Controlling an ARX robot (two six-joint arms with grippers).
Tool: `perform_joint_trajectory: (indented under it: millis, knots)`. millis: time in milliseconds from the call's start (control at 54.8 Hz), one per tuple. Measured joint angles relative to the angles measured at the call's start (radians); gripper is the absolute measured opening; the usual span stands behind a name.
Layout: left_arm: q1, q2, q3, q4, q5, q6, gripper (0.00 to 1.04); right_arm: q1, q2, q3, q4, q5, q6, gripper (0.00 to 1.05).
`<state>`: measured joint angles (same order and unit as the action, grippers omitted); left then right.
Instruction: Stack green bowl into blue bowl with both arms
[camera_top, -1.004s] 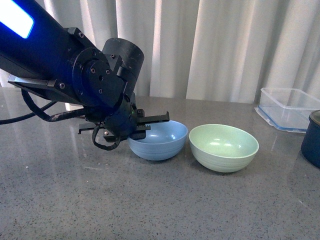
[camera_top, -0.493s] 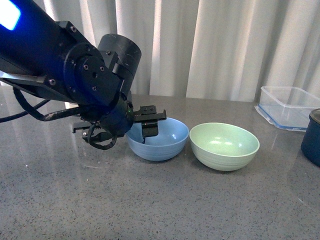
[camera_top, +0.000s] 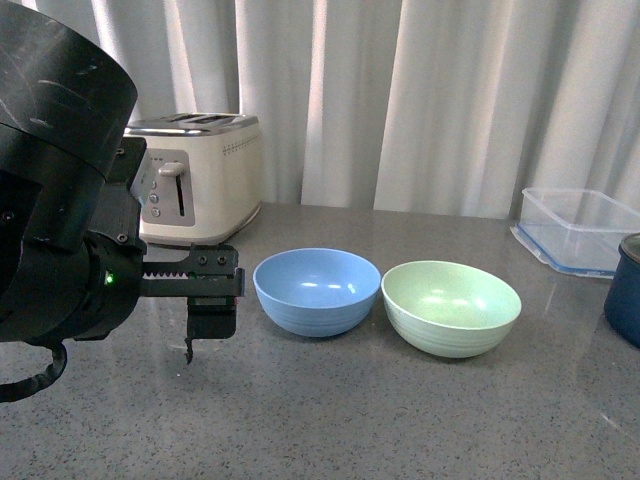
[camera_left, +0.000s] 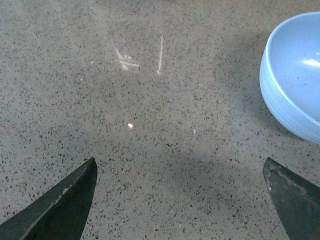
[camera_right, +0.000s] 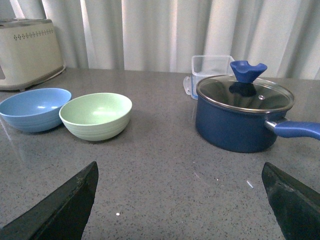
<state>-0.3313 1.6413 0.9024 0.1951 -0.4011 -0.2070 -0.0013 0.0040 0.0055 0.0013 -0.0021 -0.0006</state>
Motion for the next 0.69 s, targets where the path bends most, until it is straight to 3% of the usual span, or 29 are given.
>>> perform_joint_trajectory:
  millis: [183,256,383,694]
  knots:
    - [0.000,0.000,-0.002,0.005,0.001,0.005,0.98,0.000,0.000,0.000,0.000,0.001,0.000,0.95]
    - [0.022,0.000,-0.161,0.441,0.111,0.109,0.81,0.000,0.000,0.000,0.000,0.001,0.000,0.95]
    - [0.077,-0.081,-0.379,0.802,0.160,0.174,0.57,0.000,0.000,0.000,0.000,0.002,0.000,0.95]
    - [0.174,-0.320,-0.629,0.839,0.248,0.195,0.03,0.000,0.000,0.000,0.000,0.001,0.000,0.95]
